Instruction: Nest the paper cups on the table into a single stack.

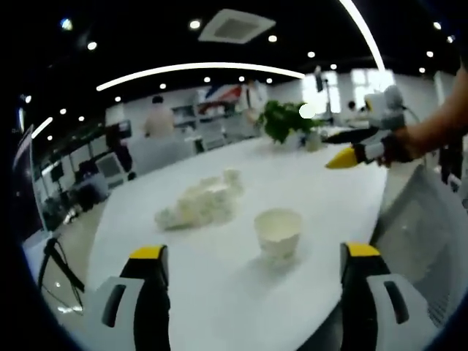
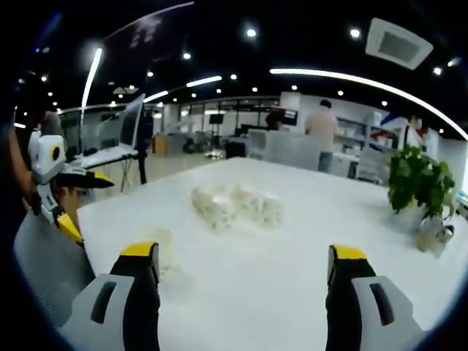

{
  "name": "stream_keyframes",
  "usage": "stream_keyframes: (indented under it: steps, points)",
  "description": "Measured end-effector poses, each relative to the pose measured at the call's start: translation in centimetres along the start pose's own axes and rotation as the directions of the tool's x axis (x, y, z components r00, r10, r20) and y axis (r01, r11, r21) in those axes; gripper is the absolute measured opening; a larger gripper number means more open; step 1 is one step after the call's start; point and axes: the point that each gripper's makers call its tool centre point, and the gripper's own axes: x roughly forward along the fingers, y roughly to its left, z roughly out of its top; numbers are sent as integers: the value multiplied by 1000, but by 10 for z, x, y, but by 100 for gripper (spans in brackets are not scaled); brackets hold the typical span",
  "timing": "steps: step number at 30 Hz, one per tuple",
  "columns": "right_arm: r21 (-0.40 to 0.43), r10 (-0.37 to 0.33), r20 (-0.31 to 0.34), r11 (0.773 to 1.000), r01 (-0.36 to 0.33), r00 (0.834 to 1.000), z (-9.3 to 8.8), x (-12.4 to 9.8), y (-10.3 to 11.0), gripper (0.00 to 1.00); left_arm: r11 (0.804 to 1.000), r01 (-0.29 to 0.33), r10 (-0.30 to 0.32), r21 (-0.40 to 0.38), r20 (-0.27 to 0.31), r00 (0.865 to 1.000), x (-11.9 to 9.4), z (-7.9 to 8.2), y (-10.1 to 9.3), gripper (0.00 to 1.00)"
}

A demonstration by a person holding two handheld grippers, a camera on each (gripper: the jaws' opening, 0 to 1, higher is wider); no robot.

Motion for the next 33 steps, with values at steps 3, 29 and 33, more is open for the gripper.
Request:
stream_keyframes:
  steps: [3, 29, 33]
  points:
    - [-17, 11, 6, 1000, -11, 1000, 7, 9, -4, 94, 1000, -5, 5, 3, 7, 1000, 0, 2, 2, 97]
    - [-50, 141, 21, 989, -140, 990, 37, 116, -53, 90, 1000, -27, 28, 10, -78, 997, 7, -15, 6, 99]
    - [-28, 153, 20, 988, -152, 988, 39, 133, -63, 90, 1000, -24, 24, -9, -91, 996, 8, -18, 4, 99]
